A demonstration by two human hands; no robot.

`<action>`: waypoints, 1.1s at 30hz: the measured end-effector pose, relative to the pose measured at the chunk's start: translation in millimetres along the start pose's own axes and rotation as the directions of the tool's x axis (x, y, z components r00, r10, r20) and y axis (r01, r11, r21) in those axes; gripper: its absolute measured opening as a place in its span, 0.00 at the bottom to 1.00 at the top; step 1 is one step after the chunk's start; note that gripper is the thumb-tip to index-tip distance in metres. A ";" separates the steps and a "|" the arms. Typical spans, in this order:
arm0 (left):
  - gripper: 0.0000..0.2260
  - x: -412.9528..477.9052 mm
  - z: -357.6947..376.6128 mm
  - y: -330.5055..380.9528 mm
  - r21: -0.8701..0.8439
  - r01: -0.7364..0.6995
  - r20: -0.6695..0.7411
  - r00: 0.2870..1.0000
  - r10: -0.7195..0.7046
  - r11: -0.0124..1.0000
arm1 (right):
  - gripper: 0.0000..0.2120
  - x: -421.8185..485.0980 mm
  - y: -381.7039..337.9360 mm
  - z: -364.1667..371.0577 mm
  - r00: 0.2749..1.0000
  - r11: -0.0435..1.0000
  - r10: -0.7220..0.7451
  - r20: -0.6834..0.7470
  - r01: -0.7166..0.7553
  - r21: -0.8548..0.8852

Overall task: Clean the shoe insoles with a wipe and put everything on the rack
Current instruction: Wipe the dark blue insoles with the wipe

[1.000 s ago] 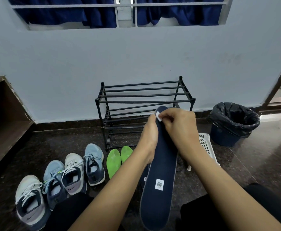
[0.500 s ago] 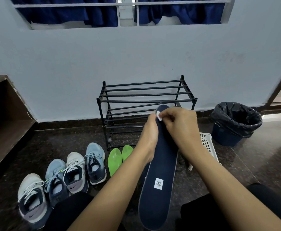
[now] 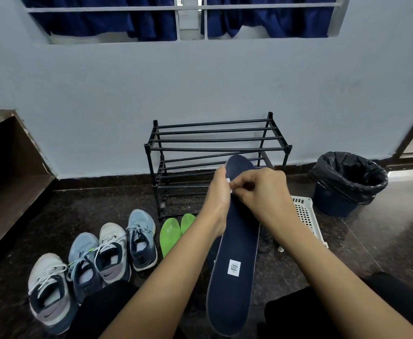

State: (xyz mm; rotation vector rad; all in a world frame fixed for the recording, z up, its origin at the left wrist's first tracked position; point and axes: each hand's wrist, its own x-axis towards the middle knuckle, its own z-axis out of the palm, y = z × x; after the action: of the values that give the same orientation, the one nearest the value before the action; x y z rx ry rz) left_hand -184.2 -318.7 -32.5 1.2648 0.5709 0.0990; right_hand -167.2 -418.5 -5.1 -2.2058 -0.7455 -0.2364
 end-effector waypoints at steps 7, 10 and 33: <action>0.24 -7.1 14.2 -6.4 0.011 -0.026 -0.014 1.000 0.026 1.000 | 0.08 14.2 12.3 -6.1 0.993 0.998 0.068 -0.101 -0.068 0.010; 0.19 -3.3 18.2 -14.3 0.022 -0.006 0.053 0.999 0.005 1.000 | 0.07 20.1 20.1 -11.9 0.979 0.996 0.087 -0.183 -0.086 0.016; 0.21 0.8 18.3 -14.9 0.051 -0.003 -0.005 1.000 0.003 0.999 | 0.08 24.4 26.4 -1.3 0.972 0.993 0.118 -0.203 -0.118 0.012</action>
State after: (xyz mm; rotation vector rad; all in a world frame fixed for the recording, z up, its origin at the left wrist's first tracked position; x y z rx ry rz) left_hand -178.7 -339.1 -43.1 1.3148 0.5791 0.0906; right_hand -132.0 -422.7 -11.1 -2.1776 -0.5004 -0.3955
